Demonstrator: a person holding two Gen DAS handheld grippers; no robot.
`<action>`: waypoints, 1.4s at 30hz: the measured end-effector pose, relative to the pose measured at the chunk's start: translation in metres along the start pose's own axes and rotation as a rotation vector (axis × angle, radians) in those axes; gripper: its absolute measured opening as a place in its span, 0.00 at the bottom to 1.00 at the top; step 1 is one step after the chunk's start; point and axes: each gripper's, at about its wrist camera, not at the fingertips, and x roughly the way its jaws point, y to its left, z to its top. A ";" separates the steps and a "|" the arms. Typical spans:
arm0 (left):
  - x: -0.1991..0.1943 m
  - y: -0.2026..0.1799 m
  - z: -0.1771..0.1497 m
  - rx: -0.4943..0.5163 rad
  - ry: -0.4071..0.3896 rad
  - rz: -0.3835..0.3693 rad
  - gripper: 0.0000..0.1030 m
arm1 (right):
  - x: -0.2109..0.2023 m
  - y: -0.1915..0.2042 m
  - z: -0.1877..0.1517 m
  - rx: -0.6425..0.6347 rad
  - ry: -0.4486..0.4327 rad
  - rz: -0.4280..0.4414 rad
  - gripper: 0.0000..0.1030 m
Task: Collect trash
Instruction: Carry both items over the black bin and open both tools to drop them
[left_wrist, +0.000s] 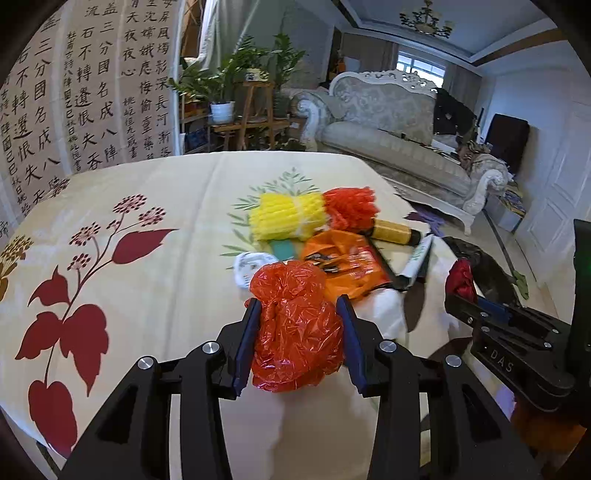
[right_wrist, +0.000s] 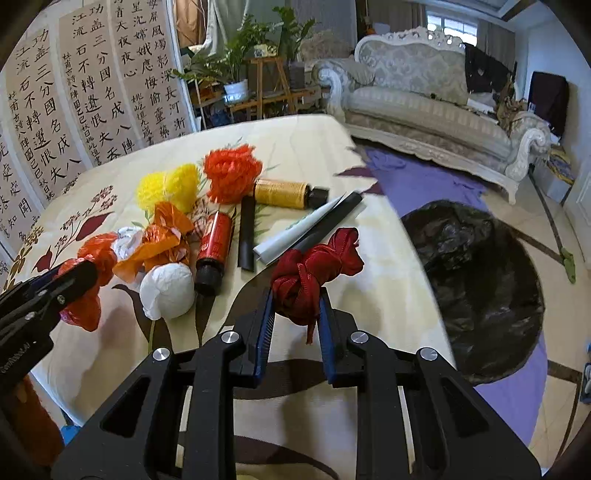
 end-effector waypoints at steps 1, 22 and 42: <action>0.000 -0.005 0.001 0.008 -0.004 -0.007 0.41 | -0.003 -0.003 0.001 0.000 -0.008 -0.004 0.21; 0.012 -0.100 0.034 0.138 -0.062 -0.104 0.41 | -0.032 -0.121 0.009 0.159 -0.114 -0.147 0.21; 0.080 -0.187 0.046 0.256 -0.016 -0.187 0.41 | -0.004 -0.177 0.009 0.221 -0.076 -0.176 0.22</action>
